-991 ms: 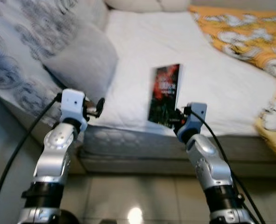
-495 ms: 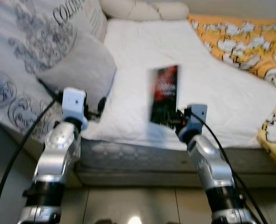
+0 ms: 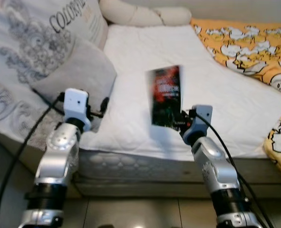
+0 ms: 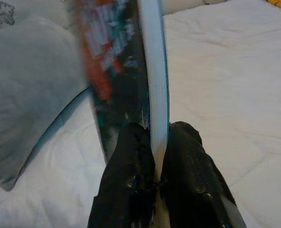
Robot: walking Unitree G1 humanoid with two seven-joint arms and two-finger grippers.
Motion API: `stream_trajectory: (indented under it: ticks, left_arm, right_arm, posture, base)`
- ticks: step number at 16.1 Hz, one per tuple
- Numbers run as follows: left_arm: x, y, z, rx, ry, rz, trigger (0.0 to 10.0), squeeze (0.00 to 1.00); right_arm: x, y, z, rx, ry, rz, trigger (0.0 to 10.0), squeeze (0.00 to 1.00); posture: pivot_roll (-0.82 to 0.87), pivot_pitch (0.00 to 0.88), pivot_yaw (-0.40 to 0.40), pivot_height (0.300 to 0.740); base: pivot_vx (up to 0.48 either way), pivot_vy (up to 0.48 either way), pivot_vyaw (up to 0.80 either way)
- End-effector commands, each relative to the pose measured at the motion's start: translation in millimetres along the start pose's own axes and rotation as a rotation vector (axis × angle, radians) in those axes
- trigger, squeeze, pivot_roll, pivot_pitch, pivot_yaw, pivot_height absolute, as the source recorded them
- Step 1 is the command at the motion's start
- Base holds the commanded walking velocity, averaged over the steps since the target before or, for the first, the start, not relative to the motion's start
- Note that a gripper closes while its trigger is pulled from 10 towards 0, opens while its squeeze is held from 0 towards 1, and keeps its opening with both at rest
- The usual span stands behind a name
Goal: Clean up the room
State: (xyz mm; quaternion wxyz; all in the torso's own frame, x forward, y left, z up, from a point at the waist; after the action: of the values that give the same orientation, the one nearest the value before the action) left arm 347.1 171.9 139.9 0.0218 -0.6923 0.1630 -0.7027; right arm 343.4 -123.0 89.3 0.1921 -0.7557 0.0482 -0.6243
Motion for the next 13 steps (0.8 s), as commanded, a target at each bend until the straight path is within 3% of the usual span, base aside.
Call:
stream_trajectory:
  ticks: [1, 13]
  left_arm:
    - [2.7, 4.6, 2.0, -0.017, 0.005, 0.004, 10.0, 0.0]
    - [1.3, 3.8, 2.3, -0.018, -0.001, 0.01, 10.0, 0.0]
  right_arm:
    - [15.5, 5.4, 0.9, -0.018, 0.054, -0.021, 10.0, 0.0]
    - [14.8, 4.9, 1.0, -0.019, 0.053, -0.015, 10.0, 0.0]
  posture:
    - [0.05, 0.0, -0.012, 0.74]
    - [0.04, 0.0, -0.01, 0.74]
  base:
    - [0.341, 0.0, 0.0]
    - [0.337, 0.0, 0.0]
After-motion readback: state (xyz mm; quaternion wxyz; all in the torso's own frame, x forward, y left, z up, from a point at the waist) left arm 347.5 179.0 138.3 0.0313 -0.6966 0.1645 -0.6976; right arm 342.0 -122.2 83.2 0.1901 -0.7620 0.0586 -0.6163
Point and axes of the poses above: a point about 5 cm out from each wrist's last joint towards the gripper, its own z axis pointing out of the wrist towards the gripper, its own x axis along the axis of the wrist's last joint, y = z × x, the point moved 3 cm from there along z, pointing out of the wrist towards the gripper, and after that the axes turned 7 degrees about z, right-handed, at the moved point
